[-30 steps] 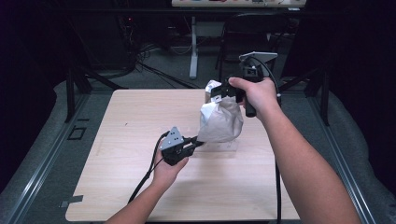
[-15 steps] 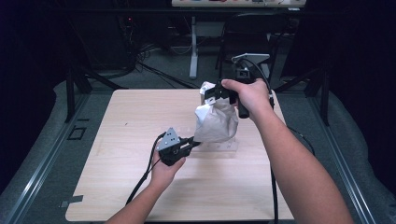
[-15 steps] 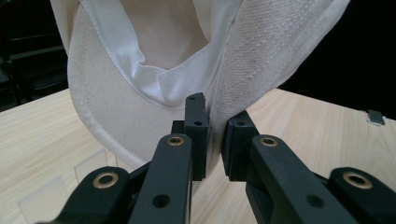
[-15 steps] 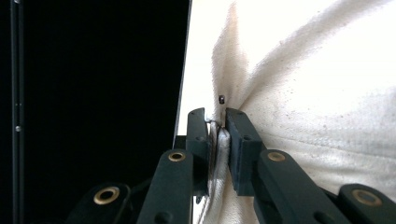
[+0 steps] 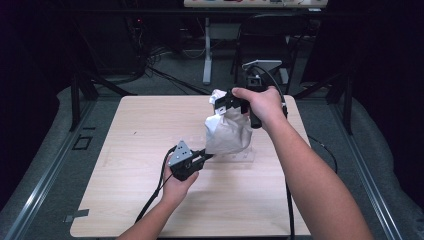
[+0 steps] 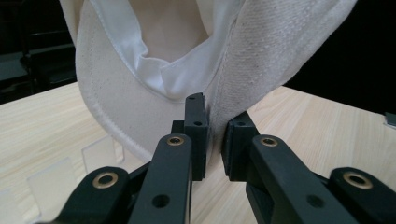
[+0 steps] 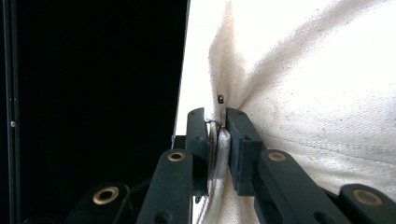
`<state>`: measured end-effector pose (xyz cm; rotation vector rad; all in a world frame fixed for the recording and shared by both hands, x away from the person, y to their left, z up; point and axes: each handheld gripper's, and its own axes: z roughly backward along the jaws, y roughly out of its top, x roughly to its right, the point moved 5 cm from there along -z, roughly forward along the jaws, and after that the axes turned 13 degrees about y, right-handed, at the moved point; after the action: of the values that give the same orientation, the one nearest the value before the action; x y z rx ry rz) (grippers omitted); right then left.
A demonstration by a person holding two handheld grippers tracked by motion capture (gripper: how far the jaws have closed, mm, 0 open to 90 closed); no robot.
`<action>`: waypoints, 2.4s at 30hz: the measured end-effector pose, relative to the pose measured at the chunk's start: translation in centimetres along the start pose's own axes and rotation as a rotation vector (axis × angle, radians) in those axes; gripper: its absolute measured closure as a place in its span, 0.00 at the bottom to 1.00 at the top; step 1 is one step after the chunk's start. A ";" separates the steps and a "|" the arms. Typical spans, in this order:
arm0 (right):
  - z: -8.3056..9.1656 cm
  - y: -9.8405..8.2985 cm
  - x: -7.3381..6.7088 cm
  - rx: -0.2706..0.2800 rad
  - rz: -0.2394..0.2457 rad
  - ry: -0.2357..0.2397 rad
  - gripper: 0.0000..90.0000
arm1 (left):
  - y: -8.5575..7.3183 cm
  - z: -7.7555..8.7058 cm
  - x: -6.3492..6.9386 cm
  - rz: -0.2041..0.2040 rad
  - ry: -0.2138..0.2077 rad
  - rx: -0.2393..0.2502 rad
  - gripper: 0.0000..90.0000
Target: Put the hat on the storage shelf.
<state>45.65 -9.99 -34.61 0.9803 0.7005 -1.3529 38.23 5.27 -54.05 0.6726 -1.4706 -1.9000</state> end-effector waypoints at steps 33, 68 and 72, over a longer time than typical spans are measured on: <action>4.0 -0.5 1.5 0.057 0.027 -0.002 0.72 | -3.2 1.5 -2.4 0.087 0.100 -0.093 0.76; 3.6 -6.7 6.8 0.101 0.387 -0.385 0.59 | -7.4 7.9 -3.4 0.031 0.116 -0.372 0.55; 3.3 -7.8 8.3 0.097 0.416 -0.403 0.59 | -7.4 8.7 -4.2 0.037 0.128 -0.346 0.55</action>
<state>38.57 -16.35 -41.71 0.8363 0.1164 -1.1691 33.45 15.29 -59.08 0.5864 -1.0334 -1.9777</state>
